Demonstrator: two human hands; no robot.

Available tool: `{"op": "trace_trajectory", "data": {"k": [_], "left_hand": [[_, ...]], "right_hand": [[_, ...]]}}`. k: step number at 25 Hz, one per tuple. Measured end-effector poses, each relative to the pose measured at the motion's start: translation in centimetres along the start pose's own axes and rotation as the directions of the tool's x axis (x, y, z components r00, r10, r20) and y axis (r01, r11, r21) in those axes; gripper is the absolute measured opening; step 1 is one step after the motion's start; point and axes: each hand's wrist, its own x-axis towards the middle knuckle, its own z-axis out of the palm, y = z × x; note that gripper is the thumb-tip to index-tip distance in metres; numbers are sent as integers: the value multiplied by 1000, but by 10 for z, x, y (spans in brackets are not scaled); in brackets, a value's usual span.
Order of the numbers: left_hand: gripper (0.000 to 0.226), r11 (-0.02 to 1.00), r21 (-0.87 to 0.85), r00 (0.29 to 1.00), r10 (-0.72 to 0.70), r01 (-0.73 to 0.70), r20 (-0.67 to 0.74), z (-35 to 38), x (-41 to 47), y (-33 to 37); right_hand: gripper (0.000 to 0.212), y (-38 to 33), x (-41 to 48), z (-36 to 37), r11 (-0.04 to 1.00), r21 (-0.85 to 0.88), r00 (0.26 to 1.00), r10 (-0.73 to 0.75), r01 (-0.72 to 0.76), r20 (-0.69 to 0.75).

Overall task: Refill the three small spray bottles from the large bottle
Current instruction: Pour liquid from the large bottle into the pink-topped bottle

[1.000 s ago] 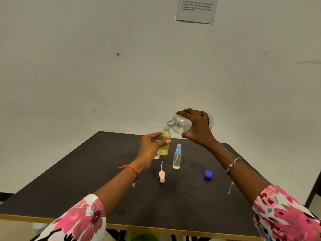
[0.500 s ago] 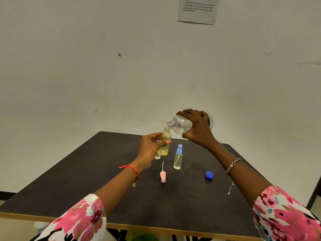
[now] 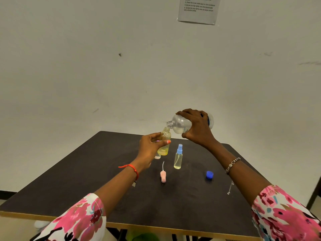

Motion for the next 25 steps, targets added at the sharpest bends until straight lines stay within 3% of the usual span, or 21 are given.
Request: {"op": "trace_trajectory", "data": {"k": [25], "left_hand": [[54, 1000, -1, 1000, -28, 28, -3, 3, -2, -1]], "right_hand": [[63, 4, -1, 1, 1000, -12, 1000, -17, 17, -6]]}}
